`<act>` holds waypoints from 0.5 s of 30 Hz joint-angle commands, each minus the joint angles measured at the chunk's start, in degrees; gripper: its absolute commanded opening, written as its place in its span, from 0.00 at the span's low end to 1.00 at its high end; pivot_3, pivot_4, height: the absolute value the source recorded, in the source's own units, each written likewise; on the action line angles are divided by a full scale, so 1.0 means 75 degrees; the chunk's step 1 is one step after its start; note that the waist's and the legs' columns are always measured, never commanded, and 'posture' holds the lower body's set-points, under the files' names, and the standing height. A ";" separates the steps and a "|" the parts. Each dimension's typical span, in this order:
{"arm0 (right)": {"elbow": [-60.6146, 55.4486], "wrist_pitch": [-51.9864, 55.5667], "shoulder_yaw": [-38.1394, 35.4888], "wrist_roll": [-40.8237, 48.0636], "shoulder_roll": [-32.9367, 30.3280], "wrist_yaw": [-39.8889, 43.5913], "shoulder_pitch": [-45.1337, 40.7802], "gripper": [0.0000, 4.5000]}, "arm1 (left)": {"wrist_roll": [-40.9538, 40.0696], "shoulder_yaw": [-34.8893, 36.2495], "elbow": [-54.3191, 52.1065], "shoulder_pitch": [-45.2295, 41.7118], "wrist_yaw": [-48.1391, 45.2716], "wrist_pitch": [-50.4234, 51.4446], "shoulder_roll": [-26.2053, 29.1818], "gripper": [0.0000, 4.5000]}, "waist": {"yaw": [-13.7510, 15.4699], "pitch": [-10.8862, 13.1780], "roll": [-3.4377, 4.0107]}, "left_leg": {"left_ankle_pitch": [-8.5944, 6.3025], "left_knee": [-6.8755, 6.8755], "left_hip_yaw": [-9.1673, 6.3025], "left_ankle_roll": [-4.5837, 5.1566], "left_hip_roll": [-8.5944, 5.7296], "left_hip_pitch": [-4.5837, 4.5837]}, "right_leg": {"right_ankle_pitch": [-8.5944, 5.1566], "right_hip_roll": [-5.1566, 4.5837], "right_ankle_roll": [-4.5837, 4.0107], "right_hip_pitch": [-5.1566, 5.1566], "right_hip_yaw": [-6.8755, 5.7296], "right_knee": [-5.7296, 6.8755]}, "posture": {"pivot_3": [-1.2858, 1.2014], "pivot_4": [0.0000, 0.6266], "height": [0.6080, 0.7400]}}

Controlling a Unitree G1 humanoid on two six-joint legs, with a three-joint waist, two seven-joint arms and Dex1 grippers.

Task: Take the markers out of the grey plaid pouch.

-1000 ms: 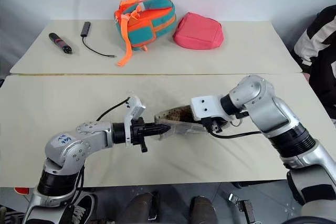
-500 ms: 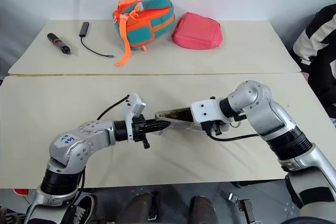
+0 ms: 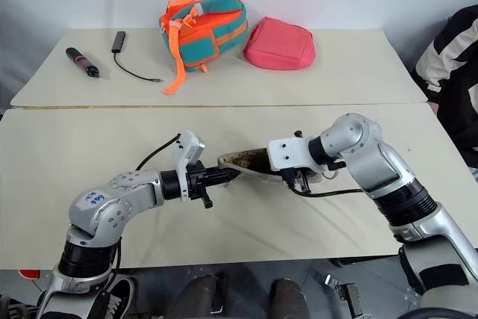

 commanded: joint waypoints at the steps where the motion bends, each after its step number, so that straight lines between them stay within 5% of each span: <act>1: -0.0213 0.0092 -0.0065 -0.0137 -0.0060 -0.0082 -0.0008 0.28 | -0.0147 0.0134 -0.0153 0.0030 0.0020 -0.0114 -0.0115 0.00 | 0.0000 0.0000 0.0000 | 0.0000 0.0000 0.0000 0.0000 -0.0001 -0.0001 | 0.0000 0.0001 0.0000 -0.0001 0.0000 0.0000 | 0.52 0.24 1.00; 3: -0.0239 0.0124 -0.0012 -0.0204 -0.0043 -0.0100 0.0019 0.43 | -0.0139 0.0142 -0.0149 0.0032 0.0044 -0.0105 -0.0124 0.00 | 0.0000 0.0000 0.0000 | 0.0000 0.0000 0.0001 0.0000 -0.0002 -0.0001 | 0.0000 0.0000 0.0000 0.0000 0.0000 0.0000 | 0.52 0.24 1.00; 15: 0.0244 -0.0585 0.0272 -0.1000 -0.0014 -0.0435 -0.0003 0.43 | -0.0168 0.0138 -0.0189 0.0024 0.0075 -0.0068 -0.0146 0.00 | -0.0002 0.0000 0.0000 | 0.0000 0.0001 0.0002 0.0000 -0.0003 0.0000 | 0.0000 0.0004 0.0000 0.0000 0.0000 0.0001 | 0.52 0.24 1.00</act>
